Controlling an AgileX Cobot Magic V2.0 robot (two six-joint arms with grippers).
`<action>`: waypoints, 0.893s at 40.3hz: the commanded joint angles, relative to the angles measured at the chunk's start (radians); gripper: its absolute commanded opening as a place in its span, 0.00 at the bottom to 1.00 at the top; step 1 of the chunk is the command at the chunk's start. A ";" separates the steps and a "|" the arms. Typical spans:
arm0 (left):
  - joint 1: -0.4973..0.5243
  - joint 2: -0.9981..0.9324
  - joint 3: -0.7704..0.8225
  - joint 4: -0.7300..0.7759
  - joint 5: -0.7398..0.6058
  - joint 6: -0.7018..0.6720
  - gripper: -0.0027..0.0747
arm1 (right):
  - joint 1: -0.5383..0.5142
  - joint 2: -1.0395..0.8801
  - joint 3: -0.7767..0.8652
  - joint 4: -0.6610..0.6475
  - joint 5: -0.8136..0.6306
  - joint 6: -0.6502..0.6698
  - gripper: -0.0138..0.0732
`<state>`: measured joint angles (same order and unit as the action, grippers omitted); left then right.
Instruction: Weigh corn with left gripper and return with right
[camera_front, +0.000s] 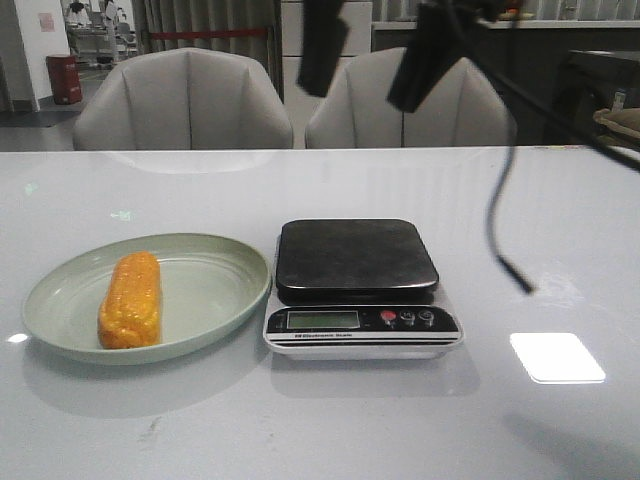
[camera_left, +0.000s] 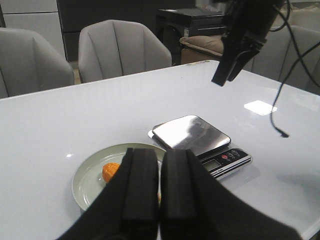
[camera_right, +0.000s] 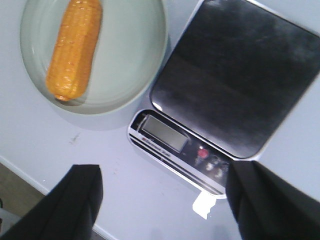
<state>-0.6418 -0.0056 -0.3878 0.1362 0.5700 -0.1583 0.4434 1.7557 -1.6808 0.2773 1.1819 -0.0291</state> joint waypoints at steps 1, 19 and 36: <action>0.001 0.011 -0.024 0.006 -0.077 -0.004 0.20 | -0.057 -0.159 0.087 0.018 -0.093 -0.044 0.86; 0.001 0.011 -0.024 0.006 -0.077 -0.004 0.21 | -0.135 -0.718 0.717 0.016 -0.478 -0.129 0.86; 0.001 0.011 -0.024 0.006 -0.078 -0.004 0.21 | -0.135 -1.376 1.198 -0.012 -0.790 -0.170 0.86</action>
<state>-0.6418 -0.0056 -0.3878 0.1362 0.5700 -0.1583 0.3130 0.5053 -0.5220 0.2706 0.5276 -0.1769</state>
